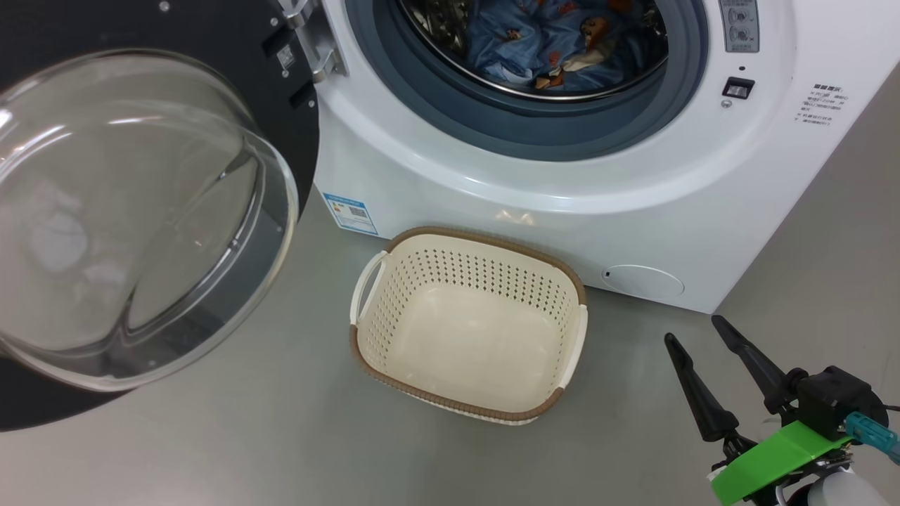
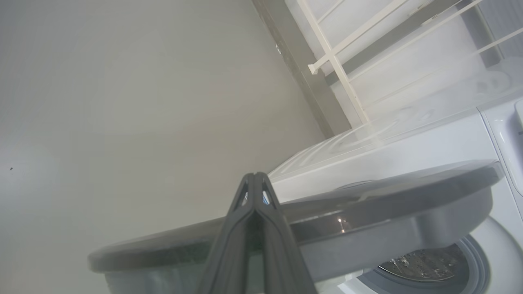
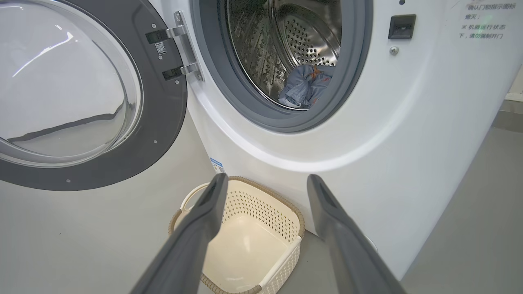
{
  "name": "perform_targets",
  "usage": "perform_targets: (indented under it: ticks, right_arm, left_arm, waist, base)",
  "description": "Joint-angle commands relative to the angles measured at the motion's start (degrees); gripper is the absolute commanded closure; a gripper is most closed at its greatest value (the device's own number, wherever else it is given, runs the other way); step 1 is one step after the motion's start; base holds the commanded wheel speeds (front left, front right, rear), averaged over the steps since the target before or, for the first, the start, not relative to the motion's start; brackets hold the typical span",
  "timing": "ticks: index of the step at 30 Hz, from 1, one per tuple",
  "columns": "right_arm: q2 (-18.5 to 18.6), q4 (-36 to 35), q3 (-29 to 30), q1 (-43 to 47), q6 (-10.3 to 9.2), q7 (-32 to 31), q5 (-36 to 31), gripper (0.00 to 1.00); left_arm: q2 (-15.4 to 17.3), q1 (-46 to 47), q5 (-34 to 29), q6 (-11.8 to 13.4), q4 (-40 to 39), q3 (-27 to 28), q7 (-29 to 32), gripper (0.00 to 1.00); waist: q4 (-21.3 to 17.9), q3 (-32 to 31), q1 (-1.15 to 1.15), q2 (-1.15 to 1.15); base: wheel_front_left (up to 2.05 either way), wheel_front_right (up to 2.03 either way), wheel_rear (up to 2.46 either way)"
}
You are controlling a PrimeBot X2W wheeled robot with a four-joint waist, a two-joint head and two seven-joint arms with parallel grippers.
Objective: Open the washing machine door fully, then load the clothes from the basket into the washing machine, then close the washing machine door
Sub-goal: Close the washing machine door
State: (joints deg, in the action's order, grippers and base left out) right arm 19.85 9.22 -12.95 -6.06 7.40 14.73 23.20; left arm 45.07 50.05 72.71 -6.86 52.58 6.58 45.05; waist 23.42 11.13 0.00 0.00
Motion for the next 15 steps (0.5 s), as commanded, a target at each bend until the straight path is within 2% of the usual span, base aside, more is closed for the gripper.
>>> perform_targets:
  ticks: [1,15]
  right_arm:
    - [0.81,-1.43,-0.8,-0.09,0.09,0.27,-0.55,0.0]
    - [-0.18,-1.71,0.21,1.23,0.09,0.27,-0.55,0.0]
  left_arm:
    - [0.96,-0.86,1.04,-0.62,-2.33,0.12,1.95,1.0]
    - [1.74,-6.53,5.77,-0.63,-11.3,-2.23,9.1,1.0]
  waist:
    - [0.12,-0.17,0.0,0.0]
    - [0.6,-2.19,0.0,0.0]
  base:
    - [0.0,0.0,0.0]
    - [0.0,0.0,0.0]
